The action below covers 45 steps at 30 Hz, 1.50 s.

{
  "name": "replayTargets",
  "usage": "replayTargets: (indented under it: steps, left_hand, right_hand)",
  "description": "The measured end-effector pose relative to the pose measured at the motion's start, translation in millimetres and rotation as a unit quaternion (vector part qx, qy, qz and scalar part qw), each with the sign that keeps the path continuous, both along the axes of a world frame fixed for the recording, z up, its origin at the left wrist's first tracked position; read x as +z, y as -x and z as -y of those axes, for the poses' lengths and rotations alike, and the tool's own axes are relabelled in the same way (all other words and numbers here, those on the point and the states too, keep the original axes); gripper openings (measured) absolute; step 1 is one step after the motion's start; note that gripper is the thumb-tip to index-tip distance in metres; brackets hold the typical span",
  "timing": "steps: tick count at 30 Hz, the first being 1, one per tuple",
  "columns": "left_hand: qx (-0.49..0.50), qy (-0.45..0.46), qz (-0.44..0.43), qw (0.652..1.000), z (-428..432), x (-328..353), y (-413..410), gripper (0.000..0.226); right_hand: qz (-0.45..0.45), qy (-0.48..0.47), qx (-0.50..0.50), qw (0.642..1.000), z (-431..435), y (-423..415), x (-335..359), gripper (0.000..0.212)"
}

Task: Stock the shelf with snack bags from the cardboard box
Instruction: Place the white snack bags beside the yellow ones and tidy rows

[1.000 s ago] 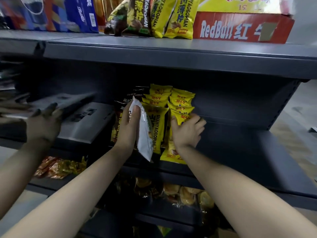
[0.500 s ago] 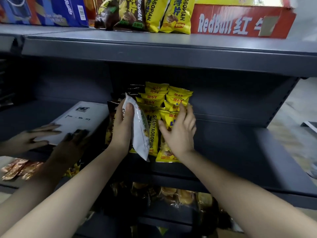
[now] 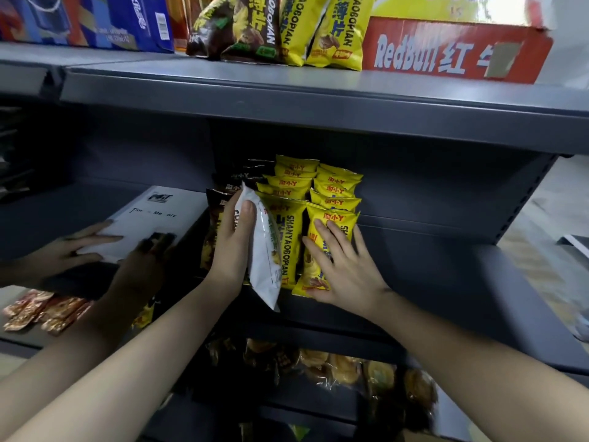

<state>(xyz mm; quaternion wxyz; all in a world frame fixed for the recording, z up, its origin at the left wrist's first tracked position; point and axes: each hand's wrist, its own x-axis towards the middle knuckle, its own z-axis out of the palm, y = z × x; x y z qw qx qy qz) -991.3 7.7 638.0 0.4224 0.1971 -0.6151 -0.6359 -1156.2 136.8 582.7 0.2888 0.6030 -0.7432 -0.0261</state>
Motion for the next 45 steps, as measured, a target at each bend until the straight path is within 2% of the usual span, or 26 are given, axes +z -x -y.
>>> replayTargets:
  steps: [3,8,12,14,16,18,20,22,24,28,31,33,35,39,45]
  left_hand:
    - [-0.001,-0.005,-0.003,1.0,-1,3,-2,0.046]
    - [0.001,-0.002,0.01,1.0,-2,7,-2,0.045]
    - [-0.024,0.022,0.023,0.999,-11,9,3,0.054]
    - [-0.03,0.037,0.033,0.998,-18,9,7,0.059]
    - [-0.034,0.053,0.037,0.997,-27,9,11,0.06]
    - [-0.028,0.074,0.038,0.996,-38,11,15,0.058]
    - [-0.014,0.091,0.038,0.995,-50,13,21,0.058]
    - [-0.009,0.098,0.033,0.995,-64,15,29,0.059]
    - [-0.013,0.094,0.034,0.995,-76,19,39,0.063]
    - [-0.055,0.055,0.021,0.997,-100,31,57,0.055]
    - [-0.094,0.043,0.04,0.994,-111,38,66,0.047]
    - [-0.104,0.062,0.055,0.991,-108,40,73,0.031]
    - [-0.105,0.117,0.097,0.983,-102,42,80,0.005]
    - [-0.134,0.151,0.154,0.967,-101,43,94,0.015]
    - [-0.08,0.153,0.138,0.975,-110,36,118,0.015]
  right_hand:
    - [0.003,-0.001,0.005,1.0,5,3,-1,0.091]
    - [0.01,-0.016,0.003,1.0,9,1,2,0.09]
    - [0.025,-0.013,0.006,1.0,3,-5,8,0.087]
    - [0.035,0.021,0.033,0.999,-3,-9,15,0.072]
    - [0.061,0.076,0.057,0.994,-12,-13,22,0.048]
    - [0.148,0.14,0.061,0.977,-22,-19,31,0.036]
    - [0.304,0.19,0.062,0.931,-34,-27,43,0.033]
    - [0.488,0.202,0.079,0.845,-45,-36,53,0.022]
    - [0.61,0.179,0.085,0.767,-52,-42,56,0.014]
    - [0.678,0.193,0.07,0.706,-62,-37,50,0.035]
    - [0.742,0.192,0.081,0.638,-79,-27,57,0.036]
    - [0.789,0.156,0.062,0.591,-94,-20,58,0.031]
    - [0.83,0.123,0.029,0.543,-107,-10,55,0.035]
    - [0.873,0.103,-0.006,0.477,-125,8,48,0.047]
    - [0.907,0.062,-0.024,0.417,-143,30,45,0.048]
